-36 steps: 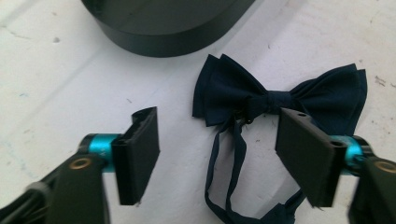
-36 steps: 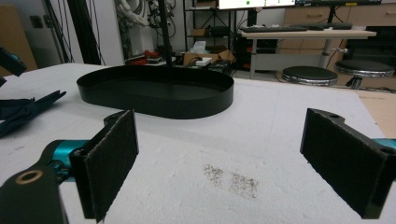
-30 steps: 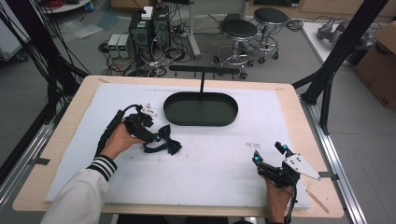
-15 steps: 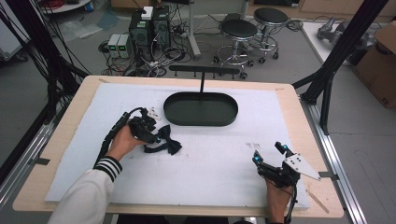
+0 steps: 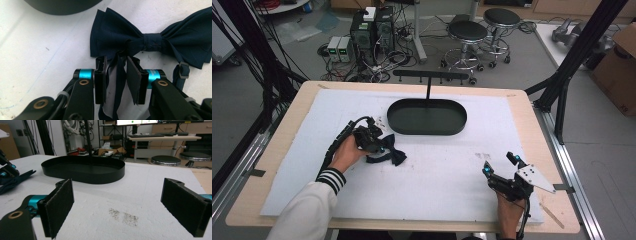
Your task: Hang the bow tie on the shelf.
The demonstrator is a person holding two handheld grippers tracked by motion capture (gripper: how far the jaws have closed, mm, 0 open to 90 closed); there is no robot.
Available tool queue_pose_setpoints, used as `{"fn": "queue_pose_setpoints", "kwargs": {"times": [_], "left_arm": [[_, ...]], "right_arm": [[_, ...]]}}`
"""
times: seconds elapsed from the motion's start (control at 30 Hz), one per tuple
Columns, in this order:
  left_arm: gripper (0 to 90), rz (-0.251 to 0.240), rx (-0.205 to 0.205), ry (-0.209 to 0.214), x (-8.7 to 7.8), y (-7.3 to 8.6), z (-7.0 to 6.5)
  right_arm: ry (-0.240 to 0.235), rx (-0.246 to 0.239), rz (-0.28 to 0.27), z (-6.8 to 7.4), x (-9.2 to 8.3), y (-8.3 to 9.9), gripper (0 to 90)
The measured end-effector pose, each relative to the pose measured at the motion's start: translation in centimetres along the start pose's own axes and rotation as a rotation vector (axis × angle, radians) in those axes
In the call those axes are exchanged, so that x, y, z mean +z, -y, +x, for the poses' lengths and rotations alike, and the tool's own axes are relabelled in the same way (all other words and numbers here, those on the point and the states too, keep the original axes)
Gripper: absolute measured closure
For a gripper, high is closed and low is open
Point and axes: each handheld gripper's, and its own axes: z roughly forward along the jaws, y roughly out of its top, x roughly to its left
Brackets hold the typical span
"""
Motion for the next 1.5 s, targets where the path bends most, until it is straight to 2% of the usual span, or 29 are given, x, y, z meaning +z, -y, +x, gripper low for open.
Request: {"fn": "queue_pose_setpoints", "kwargs": {"times": [0.07, 0.27, 0.43, 0.8, 1.2, 1.33, 1.37, 1.4, 1.5], "left_arm": [[71.4, 0.006, -0.002, 0.006, 0.0, 0.0, 0.0], [82.4, 0.019, 0.004, 0.005, 0.0, -0.1, -0.1], [85.3, 0.018, -0.016, 0.008, 0.0, -0.1, -0.2], [86.9, -0.015, -0.011, -0.007, -0.5, -0.1, -0.2], [87.0, -0.159, -0.029, -0.083, -1.6, -0.1, -0.1], [87.0, -0.227, -0.063, -0.088, -2.3, -0.1, 0.0], [87.0, -0.254, -0.083, -0.089, -2.5, -0.1, 0.0], [87.0, -0.269, -0.084, -0.09, -2.7, -0.1, 0.1], [87.0, -0.333, -0.116, -0.078, -3.2, -0.1, 0.2]], "right_arm": [[0.001, -0.001, 0.0, 0.0, 0.0, 0.0, 10.4], [0.0, 0.002, -0.001, 0.0, 0.0, 0.0, 10.4], [0.003, 0.007, 0.0, 0.0, 0.0, 0.0, 10.4], [0.005, -0.004, -0.007, -0.1, 0.0, 0.0, 10.4], [0.001, -0.001, -0.01, -0.1, 0.0, 0.0, 10.4], [0.002, -0.001, -0.009, -0.1, 0.0, 0.0, 10.4], [0.003, -0.001, -0.009, -0.1, 0.0, 0.0, 10.4], [0.003, -0.002, -0.009, -0.1, 0.0, 0.0, 10.4], [0.003, 0.0, -0.008, -0.1, 0.0, 0.0, 10.4]]}}
